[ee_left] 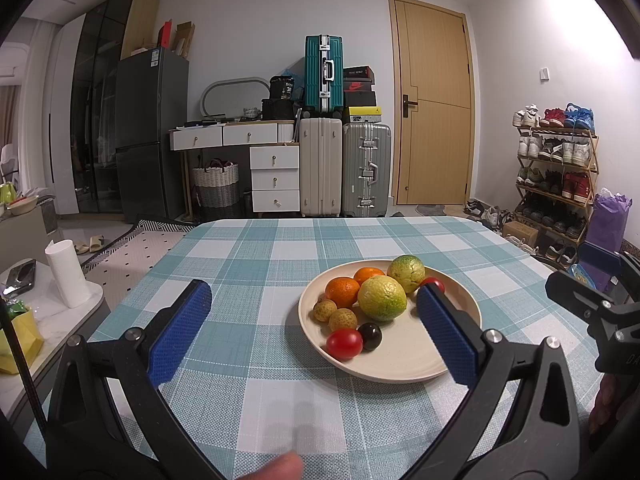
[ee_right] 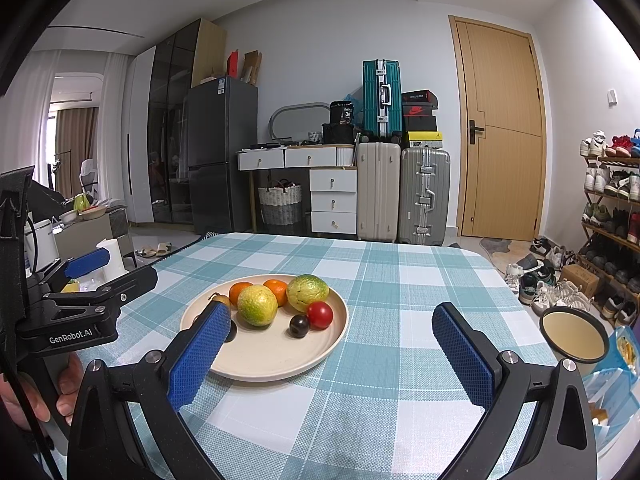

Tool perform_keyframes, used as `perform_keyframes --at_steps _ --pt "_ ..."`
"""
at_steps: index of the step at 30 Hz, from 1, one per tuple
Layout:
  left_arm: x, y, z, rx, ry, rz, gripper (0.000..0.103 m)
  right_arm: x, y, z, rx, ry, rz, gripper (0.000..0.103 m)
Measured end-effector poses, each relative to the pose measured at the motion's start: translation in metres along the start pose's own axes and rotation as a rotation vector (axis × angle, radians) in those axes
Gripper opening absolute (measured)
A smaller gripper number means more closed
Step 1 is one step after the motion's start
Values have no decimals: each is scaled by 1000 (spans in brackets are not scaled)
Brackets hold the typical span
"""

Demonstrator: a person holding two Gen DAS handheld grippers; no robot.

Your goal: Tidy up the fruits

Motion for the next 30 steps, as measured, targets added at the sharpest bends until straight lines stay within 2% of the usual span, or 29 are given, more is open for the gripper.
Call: perform_keyframes --at_steps 30 --pt "0 0 0 0 0 0 102 0 1 0 1 -1 0 103"
Point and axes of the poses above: each gripper's, at about its wrist camera, not at the fingertips, and x roughly the way its jaws point, y to its right, z to its underside, the point moved 10 cm from there along x, roughly the way its jaws point, and after that the axes turned 4 degrees about y, right-handed, at the moved point
